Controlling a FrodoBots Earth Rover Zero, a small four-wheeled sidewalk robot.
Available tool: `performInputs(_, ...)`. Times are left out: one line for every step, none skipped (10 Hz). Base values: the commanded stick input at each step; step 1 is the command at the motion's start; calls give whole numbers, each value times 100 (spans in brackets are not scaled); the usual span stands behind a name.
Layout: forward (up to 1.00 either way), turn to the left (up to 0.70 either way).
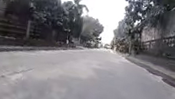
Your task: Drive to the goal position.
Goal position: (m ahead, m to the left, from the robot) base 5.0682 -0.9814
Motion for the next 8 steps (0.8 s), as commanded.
performInputs(100,-24)
performInputs(100,-12)
performInputs(100,-3)
performInputs(100,-2)
performInputs(100,-2)
performInputs(100,-2)
performInputs(100,-1)
performInputs(100,0)
